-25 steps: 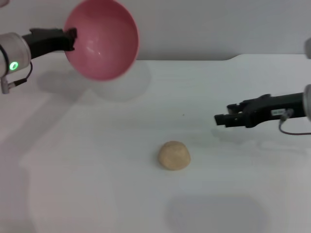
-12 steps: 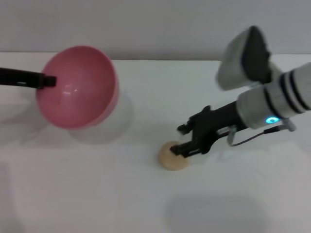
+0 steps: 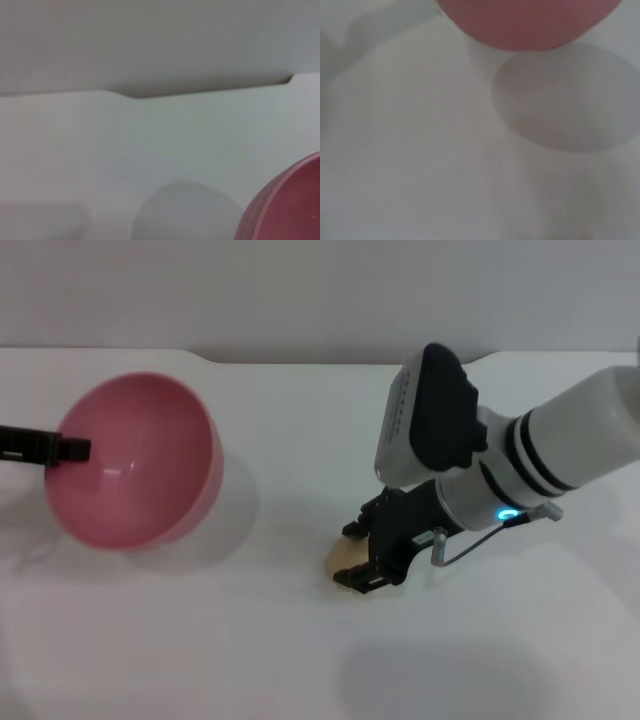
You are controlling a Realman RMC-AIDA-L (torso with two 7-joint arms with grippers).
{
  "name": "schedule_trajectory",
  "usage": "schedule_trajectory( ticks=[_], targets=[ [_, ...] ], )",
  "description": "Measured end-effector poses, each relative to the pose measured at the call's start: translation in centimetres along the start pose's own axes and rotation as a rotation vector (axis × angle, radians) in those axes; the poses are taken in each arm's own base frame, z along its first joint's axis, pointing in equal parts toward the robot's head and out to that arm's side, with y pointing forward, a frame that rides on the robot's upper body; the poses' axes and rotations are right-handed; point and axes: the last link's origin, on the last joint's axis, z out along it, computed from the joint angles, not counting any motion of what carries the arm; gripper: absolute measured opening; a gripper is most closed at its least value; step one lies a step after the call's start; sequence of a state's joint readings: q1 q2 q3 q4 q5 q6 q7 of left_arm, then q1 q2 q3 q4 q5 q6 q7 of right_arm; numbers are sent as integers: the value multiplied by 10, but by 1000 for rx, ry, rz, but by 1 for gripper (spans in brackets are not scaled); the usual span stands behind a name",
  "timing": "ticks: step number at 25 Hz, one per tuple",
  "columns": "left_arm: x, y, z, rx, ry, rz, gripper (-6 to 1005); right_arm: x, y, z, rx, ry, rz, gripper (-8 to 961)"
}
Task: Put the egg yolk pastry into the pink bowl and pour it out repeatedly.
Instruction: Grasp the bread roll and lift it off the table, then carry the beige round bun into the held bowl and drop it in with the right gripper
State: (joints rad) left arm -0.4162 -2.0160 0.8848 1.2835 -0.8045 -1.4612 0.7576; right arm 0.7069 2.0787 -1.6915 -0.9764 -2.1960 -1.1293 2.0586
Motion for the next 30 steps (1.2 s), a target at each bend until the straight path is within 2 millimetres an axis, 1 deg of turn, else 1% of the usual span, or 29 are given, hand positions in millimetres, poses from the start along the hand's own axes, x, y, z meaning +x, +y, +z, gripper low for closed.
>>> schedule_trajectory(
  ticks=[4, 7, 12, 16, 20, 24, 27, 30],
  targets=[
    [-5, 0, 1, 12, -34, 3, -1, 6, -1, 11, 34, 15, 5, 542],
    [-4, 3, 3, 6, -40, 8, -1, 10, -1, 17, 58, 20, 4, 529],
    [1, 7, 5, -3, -40, 25, -1, 12, -2, 19, 67, 28, -1, 508],
    [5, 9, 6, -8, -37, 36, 0, 14, -5, 15, 79, 14, 21, 491],
    [10, 14, 10, -21, -38, 48, 0, 14, -13, 1, 111, -47, 86, 418],
    [12, 22, 22, -31, -78, 77, 0, 9, -23, -23, 151, -137, 137, 332],
    [16, 34, 38, -34, -132, 130, 0, -2, -30, -43, 170, -215, 140, 311],
    [19, 49, 56, -61, -183, 177, 0, -19, -31, -63, 182, -298, 90, 290]
  ],
)
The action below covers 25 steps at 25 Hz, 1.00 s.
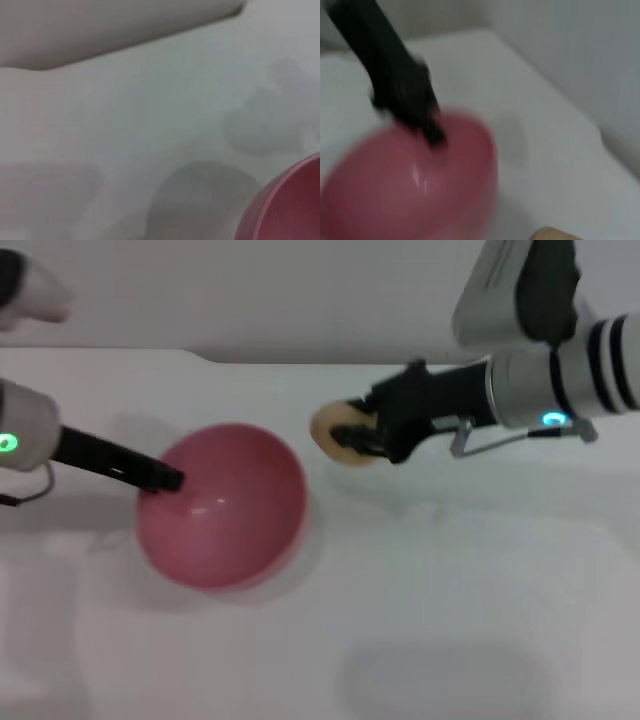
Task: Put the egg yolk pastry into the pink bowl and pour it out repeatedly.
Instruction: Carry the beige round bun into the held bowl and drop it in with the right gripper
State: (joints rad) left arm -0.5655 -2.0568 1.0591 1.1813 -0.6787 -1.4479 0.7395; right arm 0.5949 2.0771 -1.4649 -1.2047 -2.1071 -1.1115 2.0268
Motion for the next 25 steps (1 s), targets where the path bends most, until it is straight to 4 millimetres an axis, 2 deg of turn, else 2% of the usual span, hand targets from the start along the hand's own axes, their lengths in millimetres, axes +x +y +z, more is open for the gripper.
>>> schedule_trajectory(
  ticks=[4, 5, 6, 8, 11, 15, 21, 24, 25],
  targets=[
    [12, 18, 18, -21, -52, 57, -1, -30, 14, -9, -63, -62, -152, 253],
    [12, 18, 18, -21, -52, 57, -1, -37, 19, -8, -79, -64, -190, 244],
    [20, 32, 26, -31, -78, 96, -1, -42, 25, -6, -95, -64, -222, 240],
    [24, 40, 30, -35, -92, 117, -1, -47, 32, 0, -123, -52, -252, 232],
    [30, 52, 36, -39, -116, 151, -1, -45, 43, 13, -175, -8, -262, 219],
    [36, 59, 39, -40, -117, 175, -1, -36, 53, 27, -222, 52, -240, 203],
    [41, 61, 39, -37, -96, 182, 0, -32, 61, 30, -244, 86, -214, 238],
    [41, 59, 40, -32, -87, 176, 0, -31, 61, 28, -241, 82, -190, 486],
    [40, 58, 40, -28, -83, 173, -1, -31, 60, 26, -241, 81, -183, 489]
  ],
)
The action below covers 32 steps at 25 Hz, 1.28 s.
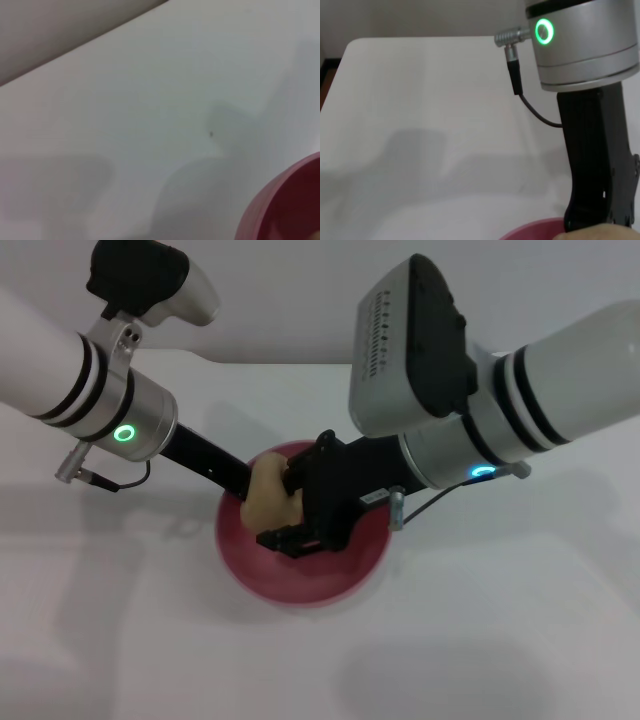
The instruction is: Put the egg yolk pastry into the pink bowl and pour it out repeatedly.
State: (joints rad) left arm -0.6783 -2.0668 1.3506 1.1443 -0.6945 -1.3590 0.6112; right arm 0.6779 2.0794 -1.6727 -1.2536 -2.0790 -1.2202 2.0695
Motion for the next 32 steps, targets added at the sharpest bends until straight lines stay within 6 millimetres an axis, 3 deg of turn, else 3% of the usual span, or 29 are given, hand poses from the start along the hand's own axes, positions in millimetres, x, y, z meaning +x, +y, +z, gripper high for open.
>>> schedule_trajectory(
  ticks=[6, 15, 29, 32],
  targets=[
    [-8, -13, 0, 43, 31, -40, -2, 6, -3, -20, 14, -37, 78, 502],
    [-21, -28, -2, 92, 76, -91, 0, 36, -17, -51, 77, -99, 250, 504],
    [-27, -34, -5, 124, 107, -100, 0, 65, -29, -73, 146, -146, 388, 506],
    [-25, -35, -17, 185, 195, -54, -1, 85, -35, -80, 180, -164, 473, 507]
  ],
)
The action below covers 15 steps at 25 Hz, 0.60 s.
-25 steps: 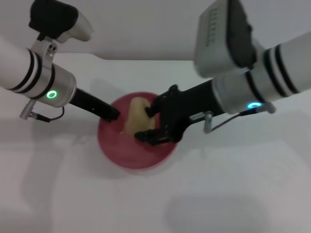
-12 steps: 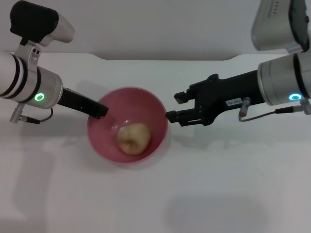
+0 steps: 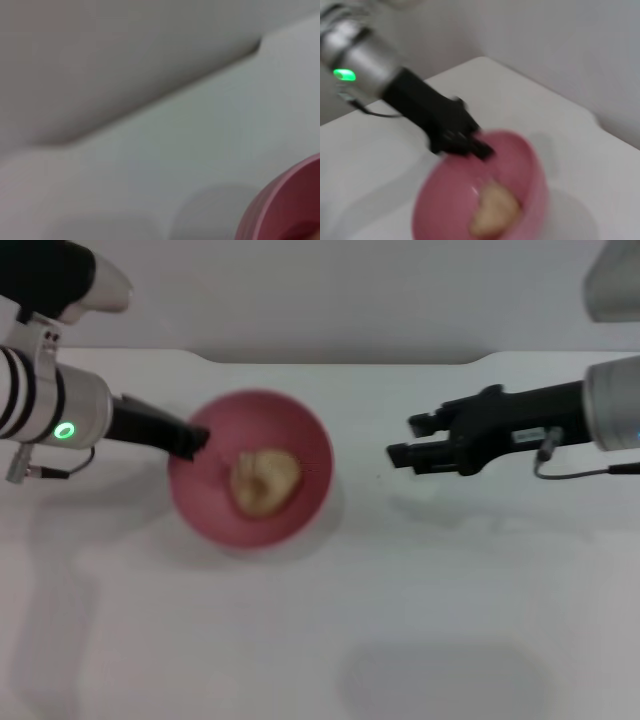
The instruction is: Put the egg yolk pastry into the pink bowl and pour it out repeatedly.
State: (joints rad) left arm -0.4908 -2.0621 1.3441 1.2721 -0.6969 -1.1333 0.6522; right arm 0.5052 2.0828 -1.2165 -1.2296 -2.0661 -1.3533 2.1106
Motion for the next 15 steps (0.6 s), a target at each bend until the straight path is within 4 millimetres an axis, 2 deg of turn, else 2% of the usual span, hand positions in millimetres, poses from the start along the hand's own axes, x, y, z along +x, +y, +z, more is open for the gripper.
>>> schedule_trajectory(
  ticks=[4, 9, 15],
  targets=[
    [3, 6, -21, 115, 193, 93, -1, 26, -19, -13, 46, -22, 124, 507],
    [6, 22, -41, 315, 457, 235, 0, 54, -32, -28, 100, -46, 219, 508],
    [3, 49, -35, 488, 625, 432, 0, 71, -38, -36, 124, -64, 292, 509]
  ],
)
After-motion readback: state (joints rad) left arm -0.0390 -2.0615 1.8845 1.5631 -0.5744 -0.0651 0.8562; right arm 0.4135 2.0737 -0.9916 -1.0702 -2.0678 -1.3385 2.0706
